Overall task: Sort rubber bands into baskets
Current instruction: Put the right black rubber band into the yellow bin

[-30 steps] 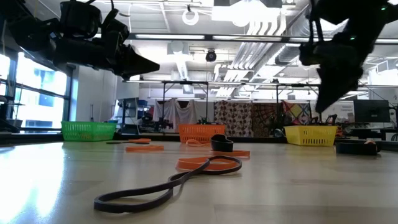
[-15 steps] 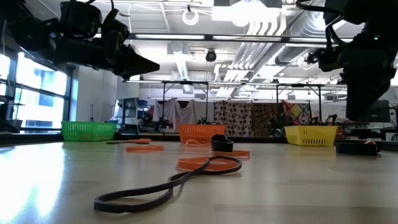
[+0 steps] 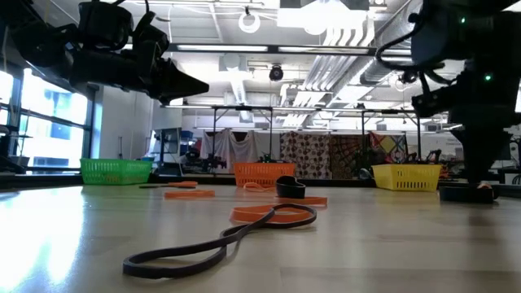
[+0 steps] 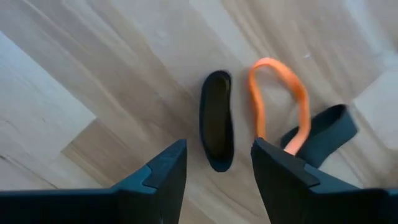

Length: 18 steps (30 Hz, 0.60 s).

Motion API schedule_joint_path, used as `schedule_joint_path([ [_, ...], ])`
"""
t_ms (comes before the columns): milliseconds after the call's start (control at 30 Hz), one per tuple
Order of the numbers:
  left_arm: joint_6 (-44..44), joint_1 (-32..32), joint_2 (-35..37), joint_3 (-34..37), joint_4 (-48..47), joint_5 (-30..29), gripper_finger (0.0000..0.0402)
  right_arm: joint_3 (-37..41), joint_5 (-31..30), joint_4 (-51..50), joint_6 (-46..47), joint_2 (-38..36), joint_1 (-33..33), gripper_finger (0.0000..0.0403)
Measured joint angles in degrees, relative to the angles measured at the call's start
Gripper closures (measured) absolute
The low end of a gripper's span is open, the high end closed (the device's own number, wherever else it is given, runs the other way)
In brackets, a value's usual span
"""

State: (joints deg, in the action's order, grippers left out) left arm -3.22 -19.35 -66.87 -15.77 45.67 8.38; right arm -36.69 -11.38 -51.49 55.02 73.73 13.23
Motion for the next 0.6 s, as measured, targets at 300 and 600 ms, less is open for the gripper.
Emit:
schedule_joint_path([
  [300, 0.08, 0.00, 0.00, 0.00, 0.00, 0.00, 0.0393, 0.01, 1.80, 4.65, -4.06, 5.39, -0.11, 0.0264],
  [600, -1.45, 0.00, 0.00, 0.00, 0.00, 0.02, 0.0393, 0.01, 1.76, 7.31, -5.37, 5.65, -0.09, 0.0394],
])
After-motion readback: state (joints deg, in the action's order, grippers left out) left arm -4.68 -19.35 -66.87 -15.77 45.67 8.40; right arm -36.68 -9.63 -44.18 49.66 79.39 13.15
